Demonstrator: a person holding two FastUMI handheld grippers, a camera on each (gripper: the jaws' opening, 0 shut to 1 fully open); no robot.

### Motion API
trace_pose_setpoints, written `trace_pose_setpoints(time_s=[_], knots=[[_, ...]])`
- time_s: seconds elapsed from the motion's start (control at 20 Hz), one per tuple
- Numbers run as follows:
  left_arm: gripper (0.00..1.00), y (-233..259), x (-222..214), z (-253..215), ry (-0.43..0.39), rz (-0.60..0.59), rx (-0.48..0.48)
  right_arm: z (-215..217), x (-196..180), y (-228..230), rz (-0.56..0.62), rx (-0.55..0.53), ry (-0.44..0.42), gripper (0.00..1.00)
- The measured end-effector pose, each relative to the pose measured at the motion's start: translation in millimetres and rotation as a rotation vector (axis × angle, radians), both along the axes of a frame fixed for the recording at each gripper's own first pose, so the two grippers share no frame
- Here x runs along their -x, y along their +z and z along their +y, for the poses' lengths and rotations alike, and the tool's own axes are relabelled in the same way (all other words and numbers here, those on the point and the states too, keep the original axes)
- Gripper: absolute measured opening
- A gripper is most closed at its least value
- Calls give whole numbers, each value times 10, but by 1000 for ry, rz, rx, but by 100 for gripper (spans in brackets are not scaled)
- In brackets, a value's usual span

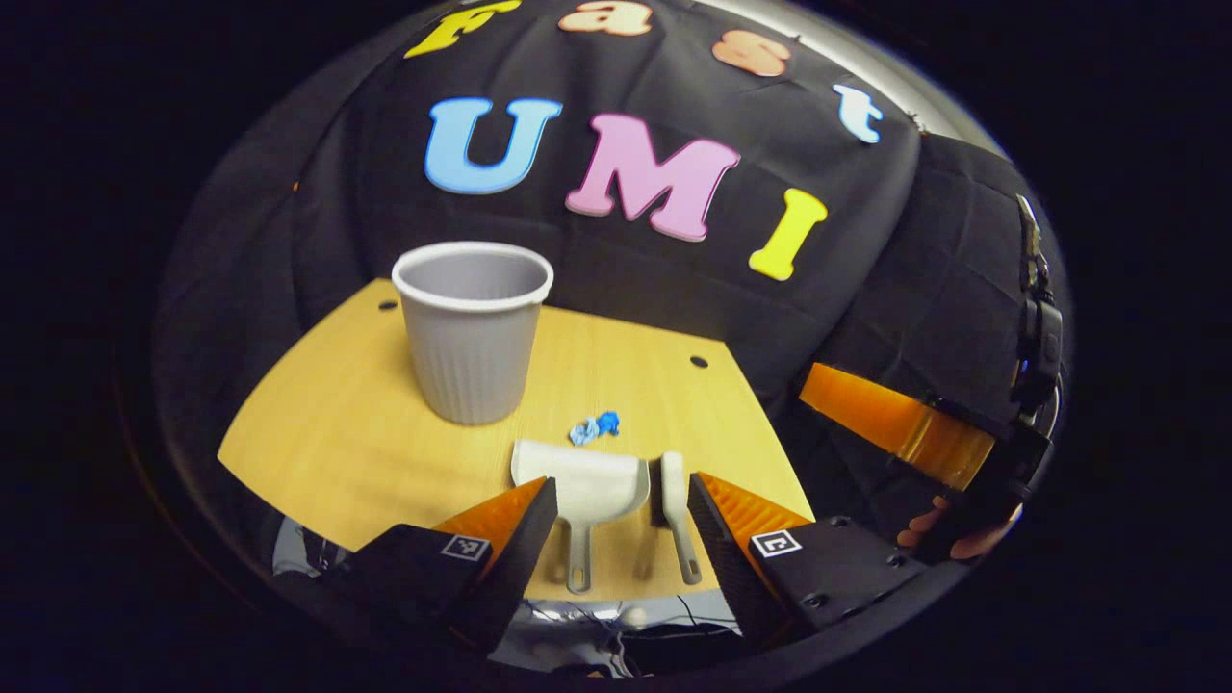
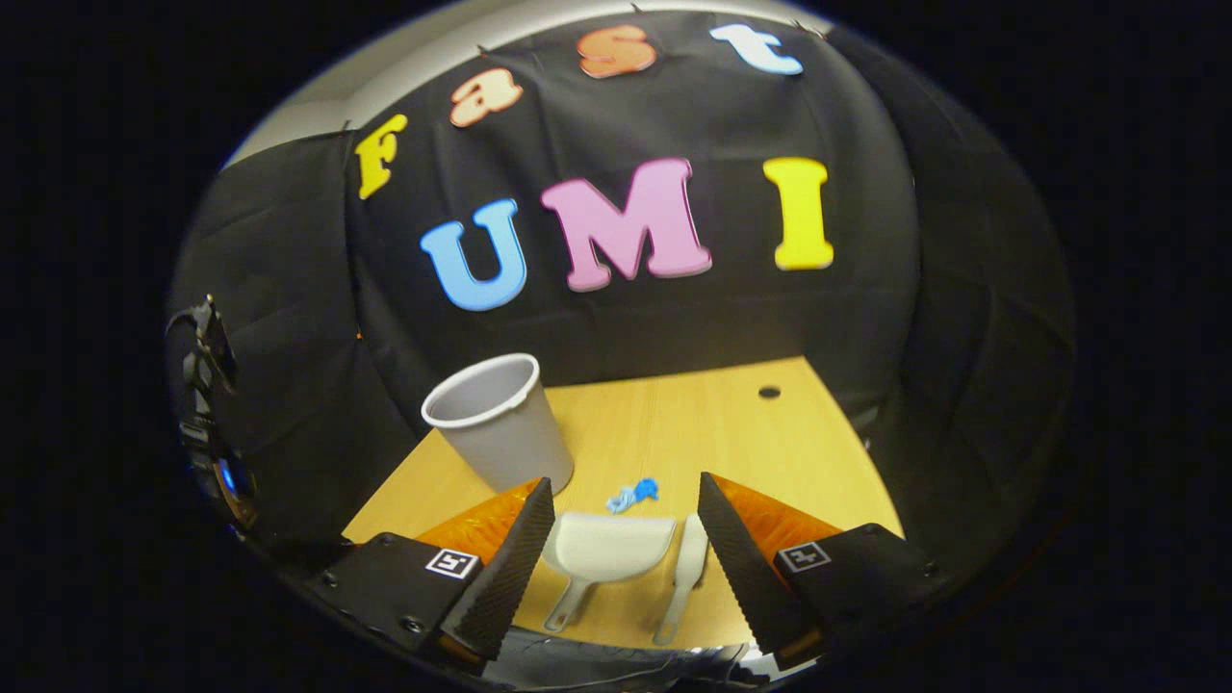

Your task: Pick up the small broom and dustpan from the desktop, sweep the trash into the dustpan with the broom, and then empty the trash into the garbage bin.

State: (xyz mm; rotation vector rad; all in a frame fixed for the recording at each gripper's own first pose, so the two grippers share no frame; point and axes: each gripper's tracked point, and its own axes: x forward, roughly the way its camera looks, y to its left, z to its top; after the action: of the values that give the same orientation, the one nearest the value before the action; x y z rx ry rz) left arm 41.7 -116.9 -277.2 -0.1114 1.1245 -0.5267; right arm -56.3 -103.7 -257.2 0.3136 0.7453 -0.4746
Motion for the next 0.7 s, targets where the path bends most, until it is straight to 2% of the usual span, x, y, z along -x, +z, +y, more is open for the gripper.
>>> trace_pose_setpoints(time_s=[0.1, 0.25, 0.35, 0.45, 0.5, 0.55, 0.7], knots=[[81, -280, -8, 7, 1, 91, -74, -144, 175, -501, 121, -108, -62, 96], [82, -646, 126, -56, -43, 248, -150, -292, 357, -1133, 314, -266, -135, 96], [82, -906, 167, -113, -66, 346, -195, -201, 538, -1460, 456, -377, -132, 97], [82, -1183, 130, -167, -69, 426, -254, -183, 586, -1738, 562, -436, -124, 98], [82, -1313, 99, -183, -65, 456, -280, -154, 683, -1899, 627, -461, -123, 88], [82, -1417, 61, -192, -60, 481, -302, -120, 766, -2077, 674, -484, -129, 98], [82, -1626, -15, -226, -47, 514, -361, -76, 908, -2319, 785, -519, -109, 99]])
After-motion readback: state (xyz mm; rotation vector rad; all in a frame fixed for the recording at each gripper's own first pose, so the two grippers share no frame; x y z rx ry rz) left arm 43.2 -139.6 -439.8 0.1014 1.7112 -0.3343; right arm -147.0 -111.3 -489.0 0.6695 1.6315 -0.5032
